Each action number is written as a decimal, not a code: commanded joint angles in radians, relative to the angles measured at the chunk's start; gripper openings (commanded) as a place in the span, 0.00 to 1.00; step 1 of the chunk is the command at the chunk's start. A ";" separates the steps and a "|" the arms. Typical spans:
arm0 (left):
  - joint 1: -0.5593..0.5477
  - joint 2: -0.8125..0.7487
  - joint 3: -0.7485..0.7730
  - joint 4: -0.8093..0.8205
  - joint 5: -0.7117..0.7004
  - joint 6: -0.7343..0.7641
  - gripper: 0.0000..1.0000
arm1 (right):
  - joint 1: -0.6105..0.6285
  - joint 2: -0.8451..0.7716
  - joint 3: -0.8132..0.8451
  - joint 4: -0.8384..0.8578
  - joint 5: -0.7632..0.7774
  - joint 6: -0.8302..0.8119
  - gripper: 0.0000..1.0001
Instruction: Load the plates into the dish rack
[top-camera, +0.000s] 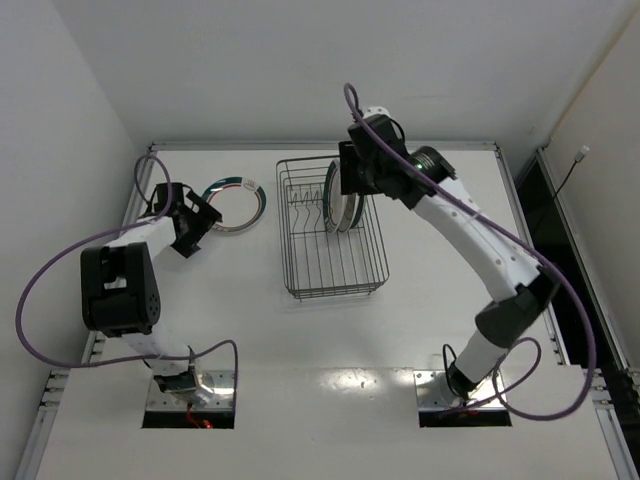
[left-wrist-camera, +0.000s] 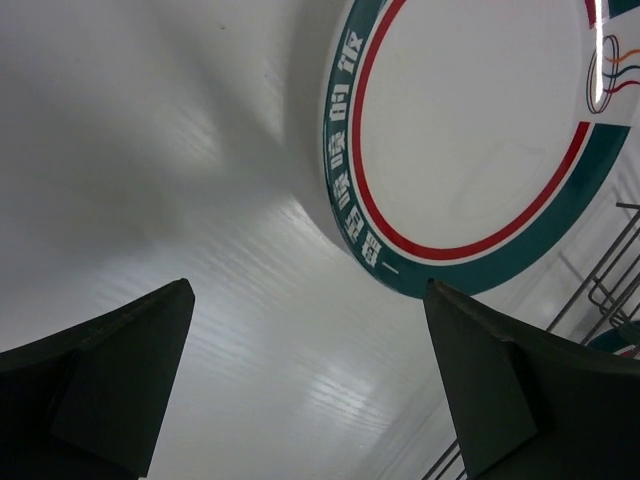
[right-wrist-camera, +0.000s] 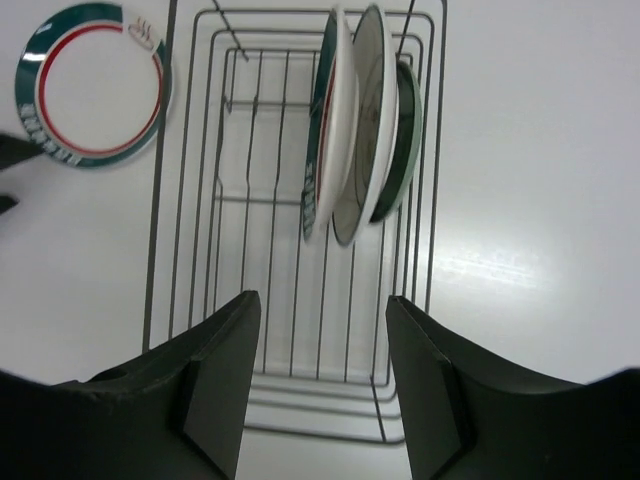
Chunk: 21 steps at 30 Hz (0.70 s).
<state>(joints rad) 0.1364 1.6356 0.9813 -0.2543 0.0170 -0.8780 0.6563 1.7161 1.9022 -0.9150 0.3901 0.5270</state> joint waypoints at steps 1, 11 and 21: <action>0.008 0.055 0.053 0.088 0.078 -0.050 0.99 | 0.003 -0.168 -0.147 0.077 -0.079 -0.021 0.50; 0.017 0.253 0.088 0.285 0.179 -0.162 0.77 | -0.006 -0.464 -0.388 0.156 -0.073 0.011 0.50; 0.049 0.238 0.102 0.245 0.210 -0.075 0.00 | -0.026 -0.487 -0.313 0.085 -0.010 -0.022 0.50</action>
<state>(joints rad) 0.1761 1.9163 1.0729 0.0444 0.2440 -1.0241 0.6365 1.2442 1.5528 -0.8310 0.3534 0.5194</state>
